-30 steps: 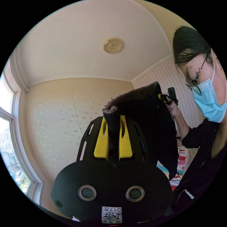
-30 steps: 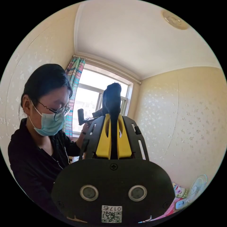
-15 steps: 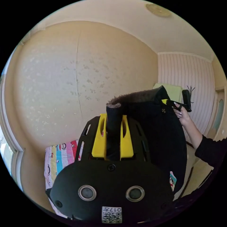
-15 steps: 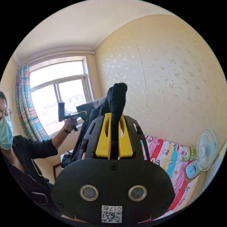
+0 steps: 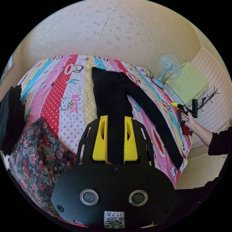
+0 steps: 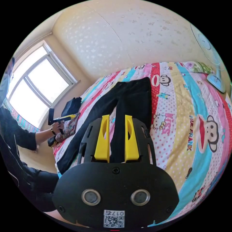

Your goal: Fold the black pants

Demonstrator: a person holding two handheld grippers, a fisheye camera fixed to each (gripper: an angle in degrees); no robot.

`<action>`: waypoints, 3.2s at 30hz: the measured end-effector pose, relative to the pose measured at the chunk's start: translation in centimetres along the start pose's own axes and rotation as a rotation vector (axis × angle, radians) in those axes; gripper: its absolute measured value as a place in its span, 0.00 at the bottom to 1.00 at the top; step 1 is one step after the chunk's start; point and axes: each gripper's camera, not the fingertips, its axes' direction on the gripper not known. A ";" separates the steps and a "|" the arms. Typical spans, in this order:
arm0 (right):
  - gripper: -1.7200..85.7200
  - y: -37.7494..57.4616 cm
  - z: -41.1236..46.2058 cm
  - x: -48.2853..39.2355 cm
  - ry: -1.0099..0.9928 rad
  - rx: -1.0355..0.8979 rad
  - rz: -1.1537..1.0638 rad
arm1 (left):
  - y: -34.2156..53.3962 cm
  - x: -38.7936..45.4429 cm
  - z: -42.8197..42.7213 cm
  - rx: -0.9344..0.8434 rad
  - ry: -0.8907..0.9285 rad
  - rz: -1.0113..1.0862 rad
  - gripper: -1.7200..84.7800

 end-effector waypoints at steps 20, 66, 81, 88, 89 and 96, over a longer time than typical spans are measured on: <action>0.10 18.0 -2.5 4.2 0.059 -0.310 0.529 | 21.0 15.4 2.9 -0.357 0.051 -0.291 0.11; 0.14 20.6 18.0 -7.8 -0.684 -0.364 0.335 | 35.1 20.2 -10.8 -0.019 0.610 -0.779 0.06; 0.08 21.1 22.8 -11.8 -0.463 -0.460 0.537 | 33.7 20.5 -10.2 -0.323 0.440 -0.567 0.16; 0.05 21.8 16.1 -12.5 -0.325 -0.405 0.684 | 29.6 24.4 -14.5 -0.182 0.521 -0.553 0.11; 0.05 22.0 16.4 -12.4 -0.305 -0.421 0.680 | 29.3 25.4 -13.9 -0.234 0.483 -0.525 0.10; 0.09 23.0 19.4 -11.3 -0.378 -0.478 0.603 | 28.0 29.4 -12.4 -0.345 0.350 -0.572 0.08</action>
